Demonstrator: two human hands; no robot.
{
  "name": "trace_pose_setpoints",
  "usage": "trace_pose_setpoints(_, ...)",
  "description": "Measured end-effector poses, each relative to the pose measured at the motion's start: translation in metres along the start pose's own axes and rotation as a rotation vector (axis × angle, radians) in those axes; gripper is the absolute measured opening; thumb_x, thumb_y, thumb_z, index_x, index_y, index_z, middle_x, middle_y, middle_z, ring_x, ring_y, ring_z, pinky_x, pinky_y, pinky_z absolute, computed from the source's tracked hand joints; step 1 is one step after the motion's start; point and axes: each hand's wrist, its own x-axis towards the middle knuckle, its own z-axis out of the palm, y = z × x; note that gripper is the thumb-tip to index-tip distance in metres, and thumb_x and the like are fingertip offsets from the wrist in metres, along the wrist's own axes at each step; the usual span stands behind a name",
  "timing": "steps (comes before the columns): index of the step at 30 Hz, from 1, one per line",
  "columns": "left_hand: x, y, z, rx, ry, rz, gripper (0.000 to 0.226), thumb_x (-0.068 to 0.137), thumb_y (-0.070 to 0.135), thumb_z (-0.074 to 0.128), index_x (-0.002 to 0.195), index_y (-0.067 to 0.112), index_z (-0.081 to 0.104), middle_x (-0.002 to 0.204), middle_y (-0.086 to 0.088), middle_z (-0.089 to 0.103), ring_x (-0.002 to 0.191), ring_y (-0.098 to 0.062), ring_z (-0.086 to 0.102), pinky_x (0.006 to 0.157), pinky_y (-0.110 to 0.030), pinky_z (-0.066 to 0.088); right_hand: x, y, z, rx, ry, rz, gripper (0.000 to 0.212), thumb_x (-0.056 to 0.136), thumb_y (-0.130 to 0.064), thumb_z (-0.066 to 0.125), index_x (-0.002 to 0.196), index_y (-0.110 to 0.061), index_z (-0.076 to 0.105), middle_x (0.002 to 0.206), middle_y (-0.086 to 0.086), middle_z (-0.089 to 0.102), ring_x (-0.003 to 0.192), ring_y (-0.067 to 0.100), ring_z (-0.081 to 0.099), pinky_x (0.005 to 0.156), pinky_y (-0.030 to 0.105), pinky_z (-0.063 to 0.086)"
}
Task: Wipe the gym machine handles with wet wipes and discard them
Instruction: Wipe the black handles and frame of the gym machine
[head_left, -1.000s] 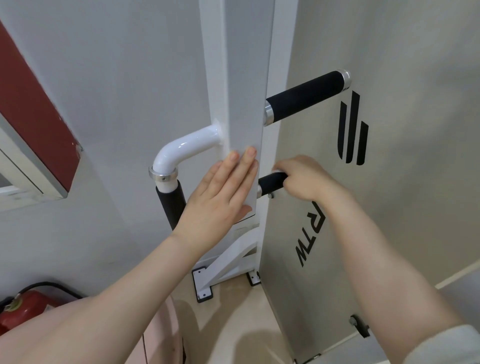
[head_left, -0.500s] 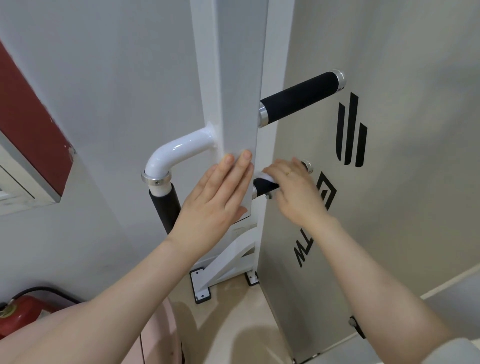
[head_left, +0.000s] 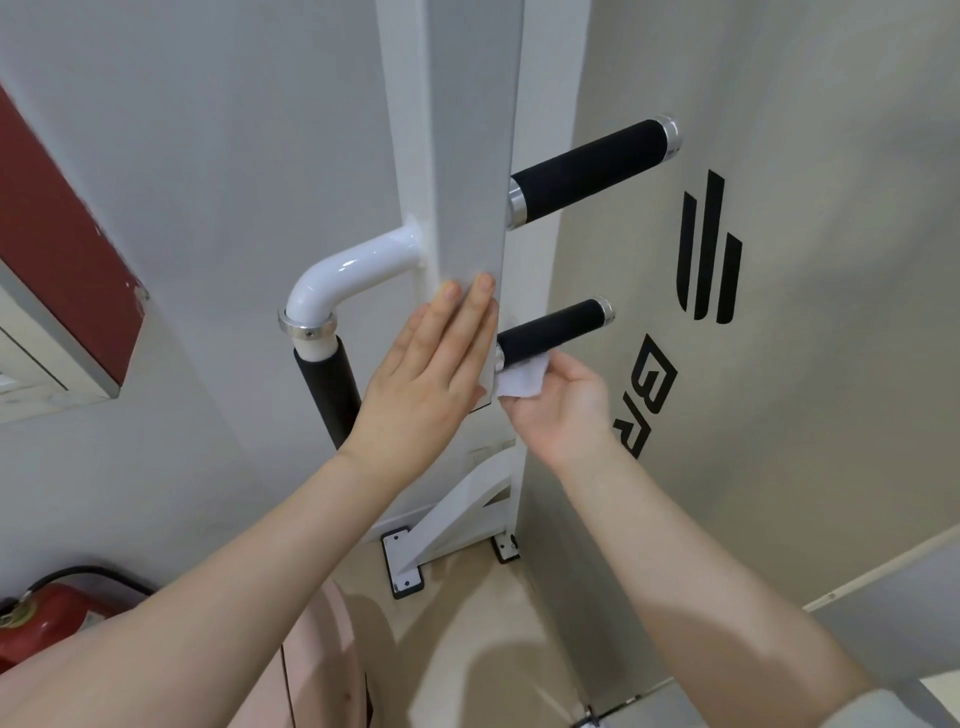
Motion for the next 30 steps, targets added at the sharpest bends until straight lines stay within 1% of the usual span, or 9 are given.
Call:
trace_pose_setpoints(5, 0.000, -0.002, 0.001, 0.002, -0.004, 0.013, 0.077, 0.086, 0.027, 0.057, 0.144, 0.002, 0.012, 0.149, -0.013, 0.015, 0.142, -0.025, -0.017, 0.115, -0.037, 0.006, -0.008, 0.010, -0.005, -0.068, 0.053, 0.089, 0.032, 0.099, -0.017, 0.036, 0.123, -0.008, 0.055, 0.121, 0.010, 0.063, 0.105, 0.021, 0.060, 0.099, 0.033, 0.043)
trace_pose_setpoints(8, 0.000, -0.002, 0.001, 0.002, 0.004, 0.017, 0.079, 0.088, 0.026, 0.053, 0.146, 0.002, 0.005, 0.155, -0.013, -0.002, 0.143, -0.025, -0.016, 0.116, -0.037, 0.005, -0.014, -0.001, 0.004, -0.193, 0.042, 0.071, 0.027, 0.098, -0.007, 0.034, 0.111, -0.005, 0.057, 0.115, 0.014, 0.062, 0.107, 0.023, 0.059, 0.106, 0.036, 0.038)
trace_pose_setpoints(12, -0.001, -0.002, 0.001, -0.007, 0.005, 0.020, 0.075, 0.089, 0.027, 0.048, 0.146, 0.002, 0.007, 0.155, -0.011, -0.014, 0.143, -0.026, -0.015, 0.116, -0.038, 0.004, -0.016, -0.013, 0.005, -0.065, 0.097, -0.034, 0.035, 0.096, 0.002, 0.034, 0.128, -0.001, 0.048, 0.123, 0.018, 0.057, 0.110, 0.024, 0.058, 0.106, 0.035, 0.040)
trace_pose_setpoints(15, -0.001, 0.002, 0.001, -0.015, 0.028, 0.024, 0.069, 0.088, 0.025, 0.048, 0.143, 0.002, 0.013, 0.156, -0.012, -0.005, 0.143, -0.025, -0.014, 0.116, -0.037, 0.007, -0.027, 0.010, -0.003, -0.329, 0.082, -0.124, 0.043, 0.092, 0.011, 0.034, 0.121, -0.009, 0.058, 0.115, 0.011, 0.066, 0.108, 0.021, 0.062, 0.099, 0.032, 0.045)
trace_pose_setpoints(19, -0.001, 0.002, -0.001, -0.028, 0.038, 0.027, 0.070, 0.085, 0.025, 0.051, 0.142, 0.003, 0.017, 0.149, -0.010, 0.016, 0.143, -0.023, -0.014, 0.115, -0.036, 0.010, -0.024, 0.013, -0.015, -0.780, 0.347, -0.521, 0.041, 0.091, 0.004, 0.033, 0.109, -0.014, 0.065, 0.083, -0.001, 0.064, 0.076, 0.009, 0.056, 0.072, 0.019, 0.042)
trace_pose_setpoints(22, -0.001, 0.002, 0.000, -0.050, 0.037, 0.018, 0.072, 0.084, 0.025, 0.053, 0.143, 0.003, 0.015, 0.151, -0.009, 0.009, 0.143, -0.022, -0.014, 0.115, -0.036, 0.011, -0.018, 0.016, -0.027, -1.107, 0.355, -0.726, 0.049, 0.094, 0.002, 0.032, 0.129, -0.024, 0.055, 0.114, 0.001, 0.064, 0.096, 0.010, 0.053, 0.094, 0.027, 0.045)
trace_pose_setpoints(24, -0.002, 0.000, 0.001, -0.054, 0.038, 0.012, 0.074, 0.084, 0.024, 0.053, 0.143, 0.003, 0.015, 0.152, -0.009, 0.003, 0.143, -0.022, -0.014, 0.115, -0.036, 0.011, -0.016, 0.011, -0.028, -1.201, 0.330, -0.852, 0.054, 0.093, 0.006, 0.031, 0.135, -0.022, 0.048, 0.134, 0.004, 0.054, 0.110, 0.008, 0.050, 0.107, 0.027, 0.035)
trace_pose_setpoints(27, -0.001, 0.002, 0.000, -0.062, 0.023, 0.015, 0.073, 0.085, 0.025, 0.052, 0.143, 0.003, 0.014, 0.155, -0.011, -0.007, 0.143, -0.023, -0.014, 0.115, -0.037, 0.012, -0.014, 0.006, -0.018, -1.493, 0.103, -1.139, 0.051, 0.083, 0.014, 0.032, 0.124, -0.003, 0.057, 0.131, 0.008, 0.055, 0.125, 0.012, 0.044, 0.107, 0.011, 0.025)
trace_pose_setpoints(30, -0.001, 0.002, -0.002, -0.046, 0.015, 0.022, 0.072, 0.086, 0.025, 0.051, 0.143, 0.002, 0.013, 0.155, -0.012, -0.003, 0.143, -0.024, -0.015, 0.115, -0.038, 0.010, 0.002, 0.001, -0.019, -1.881, -0.285, -1.248, 0.039, 0.077, 0.013, 0.040, 0.108, 0.005, 0.063, 0.118, 0.017, 0.063, 0.119, 0.027, 0.047, 0.108, 0.027, 0.030)
